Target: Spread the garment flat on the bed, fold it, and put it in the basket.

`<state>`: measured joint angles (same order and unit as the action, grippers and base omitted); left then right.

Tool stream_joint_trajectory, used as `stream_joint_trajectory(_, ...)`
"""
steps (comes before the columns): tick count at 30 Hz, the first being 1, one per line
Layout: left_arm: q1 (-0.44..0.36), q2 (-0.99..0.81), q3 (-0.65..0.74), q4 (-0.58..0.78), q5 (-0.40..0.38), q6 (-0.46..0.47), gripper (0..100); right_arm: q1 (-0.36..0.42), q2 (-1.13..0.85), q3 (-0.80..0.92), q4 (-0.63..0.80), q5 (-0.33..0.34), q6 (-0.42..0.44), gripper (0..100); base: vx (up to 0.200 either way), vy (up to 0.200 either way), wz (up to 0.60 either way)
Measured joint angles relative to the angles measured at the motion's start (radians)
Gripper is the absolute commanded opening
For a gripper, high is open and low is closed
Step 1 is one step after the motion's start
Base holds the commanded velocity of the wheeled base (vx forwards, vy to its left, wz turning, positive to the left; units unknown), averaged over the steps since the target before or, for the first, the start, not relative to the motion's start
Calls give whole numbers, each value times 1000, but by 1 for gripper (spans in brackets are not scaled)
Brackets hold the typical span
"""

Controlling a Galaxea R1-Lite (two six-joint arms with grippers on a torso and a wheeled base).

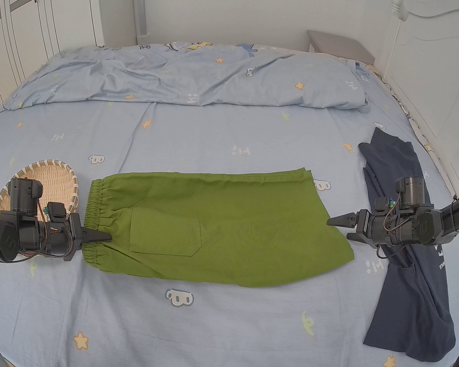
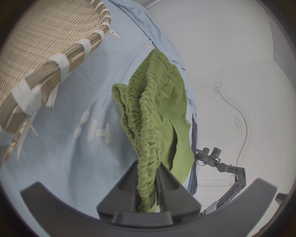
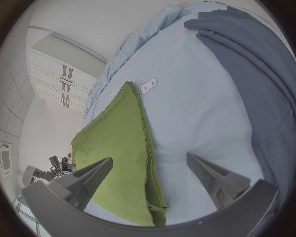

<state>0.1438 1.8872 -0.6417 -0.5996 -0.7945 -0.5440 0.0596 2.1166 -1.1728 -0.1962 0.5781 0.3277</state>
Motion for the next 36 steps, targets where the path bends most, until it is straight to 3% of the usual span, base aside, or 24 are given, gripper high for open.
stream_joint_trajectory(4, 0, 0, -1, 0, 0, 1, 0, 8, 14, -11, 46, 17, -1, 100, 0, 0, 0)
stream_joint_trajectory(9, 0, 0, -1, -1, 0, 1, 0, 21, 22, -25, 126, 106, -2, 100, 0, 0, 0)
stream_joint_trajectory(20, -1, 0, 0, -1, 0, 3, 0, 51, 59, -56, 173, 140, -15, 100, 0, 0, 0)
stream_joint_trajectory(21, -1, 0, 0, -1, 0, 3, 0, 51, 61, -58, 179, 157, -15, 0, 0, 0, 0)
stream_joint_trajectory(27, -2, 0, 0, -1, 0, 3, 0, 41, 69, -82, 221, 200, -13, 0, 0, 0, 0)
stream_joint_trajectory(36, 1, 5, -3, -1, 1, 4, 0, -6, 83, -109, 241, 196, -9, 0, 0, 0, 0)
